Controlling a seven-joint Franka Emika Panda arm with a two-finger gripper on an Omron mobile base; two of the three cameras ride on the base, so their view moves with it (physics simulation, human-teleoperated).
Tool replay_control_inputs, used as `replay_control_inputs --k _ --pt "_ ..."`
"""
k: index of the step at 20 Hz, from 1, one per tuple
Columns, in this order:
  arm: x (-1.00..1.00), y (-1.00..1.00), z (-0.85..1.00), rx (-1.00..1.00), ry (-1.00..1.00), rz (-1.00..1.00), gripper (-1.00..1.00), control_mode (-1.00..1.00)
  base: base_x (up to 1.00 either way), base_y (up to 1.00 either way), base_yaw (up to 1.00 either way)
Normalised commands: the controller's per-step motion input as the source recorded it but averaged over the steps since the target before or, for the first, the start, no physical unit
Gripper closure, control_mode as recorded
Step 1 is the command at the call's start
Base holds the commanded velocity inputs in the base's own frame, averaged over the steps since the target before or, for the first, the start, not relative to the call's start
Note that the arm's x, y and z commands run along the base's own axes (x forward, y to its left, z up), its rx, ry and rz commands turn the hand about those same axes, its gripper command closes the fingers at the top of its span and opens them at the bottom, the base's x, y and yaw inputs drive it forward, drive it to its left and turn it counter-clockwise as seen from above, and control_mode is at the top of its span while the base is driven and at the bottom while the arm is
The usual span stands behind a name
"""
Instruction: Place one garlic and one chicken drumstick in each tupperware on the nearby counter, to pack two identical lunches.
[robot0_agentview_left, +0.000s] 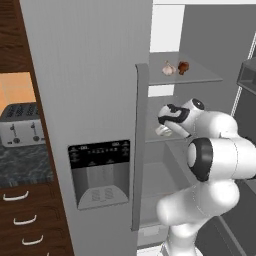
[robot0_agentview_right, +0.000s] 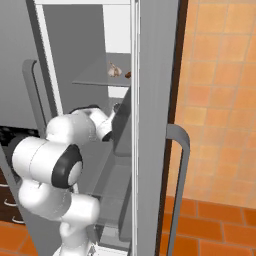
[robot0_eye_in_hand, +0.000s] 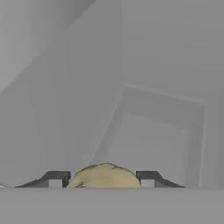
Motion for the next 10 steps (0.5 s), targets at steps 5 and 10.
replay_control_inputs --k 5,10 --pt "-1.00 0.12 0.29 -0.02 -0.01 0.00 1.00 -1.00 0.00 0.00 0.00" --pt "-1.00 0.06 0.66 -0.02 0.00 0.00 1.00 -1.00 0.00 0.00 0.00"
